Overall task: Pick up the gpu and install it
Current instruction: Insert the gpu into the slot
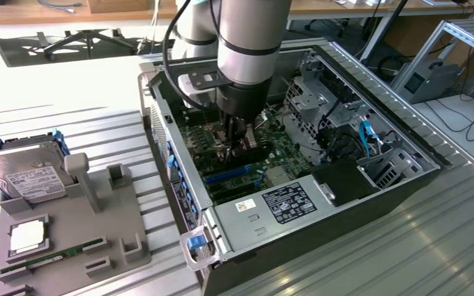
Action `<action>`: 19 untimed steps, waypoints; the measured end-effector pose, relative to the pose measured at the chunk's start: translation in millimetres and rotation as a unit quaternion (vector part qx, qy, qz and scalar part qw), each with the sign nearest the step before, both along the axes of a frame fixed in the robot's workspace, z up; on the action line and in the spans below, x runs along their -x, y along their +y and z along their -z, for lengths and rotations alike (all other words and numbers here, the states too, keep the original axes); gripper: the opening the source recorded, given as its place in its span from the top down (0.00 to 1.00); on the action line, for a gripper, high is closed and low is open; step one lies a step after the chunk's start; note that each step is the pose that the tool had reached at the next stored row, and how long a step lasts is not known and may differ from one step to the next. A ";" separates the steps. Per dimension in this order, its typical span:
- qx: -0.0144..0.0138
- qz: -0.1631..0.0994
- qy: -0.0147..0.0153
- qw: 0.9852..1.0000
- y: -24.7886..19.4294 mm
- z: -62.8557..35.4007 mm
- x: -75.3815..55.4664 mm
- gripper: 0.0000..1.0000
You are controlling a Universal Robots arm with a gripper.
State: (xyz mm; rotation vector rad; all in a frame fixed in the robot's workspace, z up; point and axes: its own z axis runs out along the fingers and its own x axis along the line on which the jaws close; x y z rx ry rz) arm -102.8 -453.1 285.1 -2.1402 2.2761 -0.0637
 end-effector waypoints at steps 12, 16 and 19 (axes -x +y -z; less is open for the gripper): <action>0.001 0.000 0.000 1.000 0.4 8.0 3.1 0.73; 0.001 0.000 0.000 1.000 0.6 10.7 3.4 0.73; 0.001 0.000 0.000 1.000 0.6 12.5 3.8 0.73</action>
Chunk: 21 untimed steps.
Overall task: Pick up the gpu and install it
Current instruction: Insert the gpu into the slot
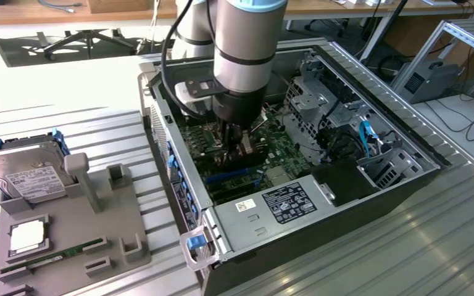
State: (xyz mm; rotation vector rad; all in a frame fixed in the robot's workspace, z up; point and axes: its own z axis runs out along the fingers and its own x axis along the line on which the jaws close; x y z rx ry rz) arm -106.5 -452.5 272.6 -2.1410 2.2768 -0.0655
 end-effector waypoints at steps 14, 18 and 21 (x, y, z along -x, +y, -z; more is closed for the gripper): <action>0.000 0.000 0.000 1.000 0.1 9.0 2.0 0.73; 0.001 0.000 0.000 1.000 1.1 10.7 4.5 0.73; 0.001 0.000 0.000 1.000 1.6 11.6 6.1 0.73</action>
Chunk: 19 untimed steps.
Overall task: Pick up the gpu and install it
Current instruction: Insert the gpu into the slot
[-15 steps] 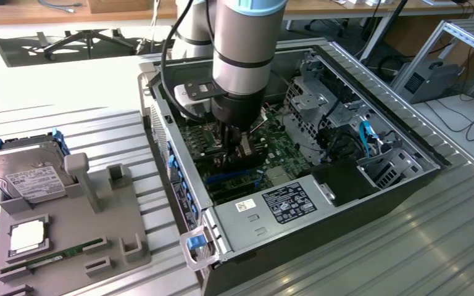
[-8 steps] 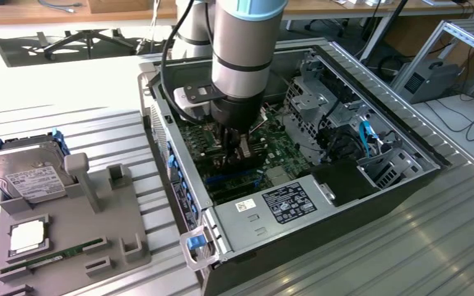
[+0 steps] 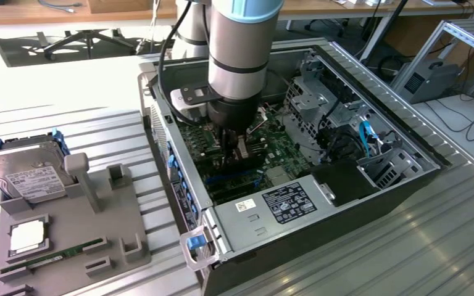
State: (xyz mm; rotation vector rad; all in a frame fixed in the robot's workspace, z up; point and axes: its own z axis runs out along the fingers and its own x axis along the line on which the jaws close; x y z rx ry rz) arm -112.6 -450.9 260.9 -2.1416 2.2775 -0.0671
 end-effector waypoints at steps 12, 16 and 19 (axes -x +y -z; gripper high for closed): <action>0.000 0.000 0.000 1.000 0.3 0.6 0.3 0.73; 0.000 0.000 0.000 1.000 0.3 -0.5 0.2 0.73; 0.000 0.000 0.000 1.000 0.3 -2.3 0.3 0.73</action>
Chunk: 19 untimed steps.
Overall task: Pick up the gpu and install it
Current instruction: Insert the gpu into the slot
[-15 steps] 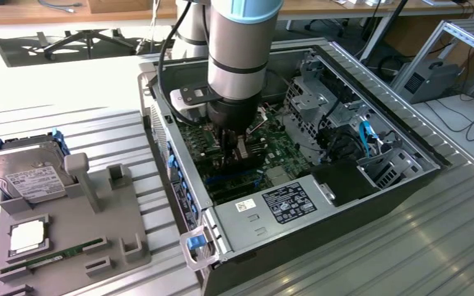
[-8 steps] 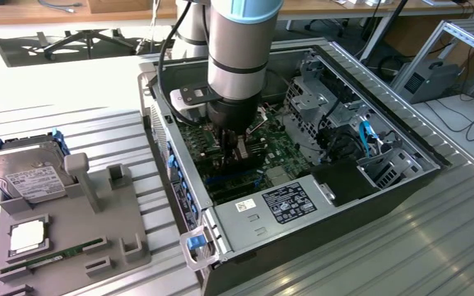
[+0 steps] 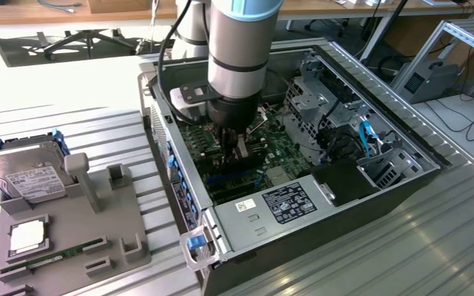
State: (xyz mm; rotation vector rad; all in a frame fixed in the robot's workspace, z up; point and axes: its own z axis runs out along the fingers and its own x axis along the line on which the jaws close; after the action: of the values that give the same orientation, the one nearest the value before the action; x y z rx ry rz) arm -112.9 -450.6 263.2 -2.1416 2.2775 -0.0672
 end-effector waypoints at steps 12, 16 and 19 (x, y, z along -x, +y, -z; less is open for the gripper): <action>0.000 0.000 0.000 1.000 0.0 -0.6 0.0 0.73; 0.002 -0.001 0.000 1.000 0.5 -0.5 0.0 0.73; 0.003 -0.002 0.000 1.000 0.6 -0.4 0.0 0.73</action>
State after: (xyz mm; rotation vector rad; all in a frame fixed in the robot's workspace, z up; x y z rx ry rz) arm -112.8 -450.0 263.6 -2.1483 2.2765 -0.0744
